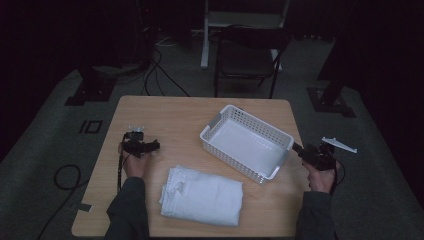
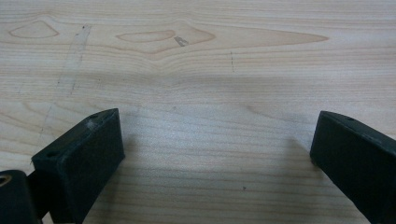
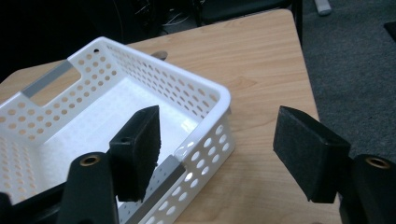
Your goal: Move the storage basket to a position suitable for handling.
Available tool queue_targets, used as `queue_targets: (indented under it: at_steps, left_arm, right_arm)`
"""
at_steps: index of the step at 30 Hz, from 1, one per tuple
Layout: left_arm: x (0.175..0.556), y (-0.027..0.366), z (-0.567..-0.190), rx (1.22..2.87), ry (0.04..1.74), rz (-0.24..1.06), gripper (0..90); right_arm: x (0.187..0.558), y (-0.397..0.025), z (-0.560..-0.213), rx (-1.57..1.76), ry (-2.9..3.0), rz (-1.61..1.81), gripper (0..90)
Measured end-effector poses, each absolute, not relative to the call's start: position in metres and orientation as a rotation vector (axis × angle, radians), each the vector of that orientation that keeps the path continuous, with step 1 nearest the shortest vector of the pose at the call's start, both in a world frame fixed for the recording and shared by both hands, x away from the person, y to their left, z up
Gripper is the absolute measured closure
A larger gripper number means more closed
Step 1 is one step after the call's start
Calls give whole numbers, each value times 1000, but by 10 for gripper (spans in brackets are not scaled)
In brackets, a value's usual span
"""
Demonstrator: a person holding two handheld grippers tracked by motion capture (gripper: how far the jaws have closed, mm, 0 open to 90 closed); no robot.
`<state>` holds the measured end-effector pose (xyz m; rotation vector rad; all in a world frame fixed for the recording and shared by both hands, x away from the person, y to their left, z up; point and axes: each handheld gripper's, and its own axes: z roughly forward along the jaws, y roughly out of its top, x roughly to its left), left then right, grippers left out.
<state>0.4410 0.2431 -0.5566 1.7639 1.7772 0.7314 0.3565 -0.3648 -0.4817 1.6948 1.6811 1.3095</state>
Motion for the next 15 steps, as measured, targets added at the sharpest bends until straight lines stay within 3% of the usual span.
queue_targets:
  at_steps: [7,9,15]
  left_arm:
    - [434,236,-553,1819,1772,685,22]
    - [426,235,-552,1848,1755,664,22]
    - [413,238,-552,1895,1700,641,25]
  right_arm:
    - [351,-357,-479,1682,1692,1307,320]
    - [347,-349,-477,1655,1714,1272,248]
    - [338,-337,-476,1631,1729,1223,154]
